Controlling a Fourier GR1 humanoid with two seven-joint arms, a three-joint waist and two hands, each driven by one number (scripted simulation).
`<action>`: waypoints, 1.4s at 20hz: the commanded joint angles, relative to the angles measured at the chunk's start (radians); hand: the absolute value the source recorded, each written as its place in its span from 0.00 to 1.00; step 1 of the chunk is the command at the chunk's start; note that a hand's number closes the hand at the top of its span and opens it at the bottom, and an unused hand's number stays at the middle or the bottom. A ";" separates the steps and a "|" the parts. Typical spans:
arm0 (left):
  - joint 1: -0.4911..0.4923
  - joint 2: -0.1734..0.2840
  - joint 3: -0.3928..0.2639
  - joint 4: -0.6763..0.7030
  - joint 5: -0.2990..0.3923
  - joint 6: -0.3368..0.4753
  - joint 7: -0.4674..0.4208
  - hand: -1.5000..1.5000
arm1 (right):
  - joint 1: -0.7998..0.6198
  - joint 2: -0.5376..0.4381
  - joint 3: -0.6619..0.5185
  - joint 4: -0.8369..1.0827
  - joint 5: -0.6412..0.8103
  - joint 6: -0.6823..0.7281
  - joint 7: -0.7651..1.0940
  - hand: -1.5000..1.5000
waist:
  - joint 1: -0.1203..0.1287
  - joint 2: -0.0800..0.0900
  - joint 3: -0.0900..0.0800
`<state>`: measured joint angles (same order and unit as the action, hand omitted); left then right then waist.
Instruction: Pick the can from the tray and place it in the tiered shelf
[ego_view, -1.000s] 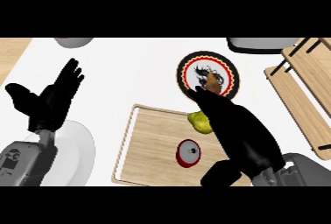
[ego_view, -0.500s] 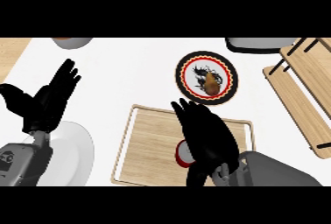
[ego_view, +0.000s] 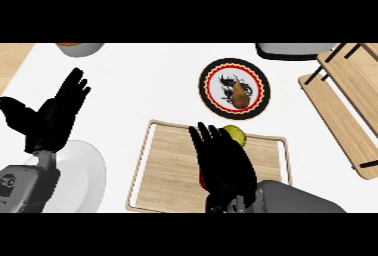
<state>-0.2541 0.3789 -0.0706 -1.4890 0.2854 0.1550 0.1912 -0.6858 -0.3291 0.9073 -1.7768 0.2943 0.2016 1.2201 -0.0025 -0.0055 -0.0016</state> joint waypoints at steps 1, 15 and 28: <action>0.037 -0.003 0.014 0.004 0.001 -0.019 -0.039 0.50 | 0.025 0.046 0.046 0.001 0.047 0.052 0.234 0.00 | -0.002 0.000 0.000; -0.008 -0.047 0.018 0.037 -0.038 -0.023 -0.029 0.50 | 0.161 0.076 0.010 0.093 0.175 0.043 0.073 0.00 | -0.003 0.004 0.001; 0.001 -0.040 0.075 0.046 -0.051 -0.082 -0.034 0.50 | 0.255 0.208 -0.054 0.289 0.302 0.037 -0.090 1.00 | 0.003 0.006 0.001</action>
<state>-0.2595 0.3384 -0.0204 -1.4724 0.2352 0.1041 0.1895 -0.4618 -0.1699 0.8606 -1.5301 0.5609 0.2043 1.0647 0.0006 -0.0015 -0.0005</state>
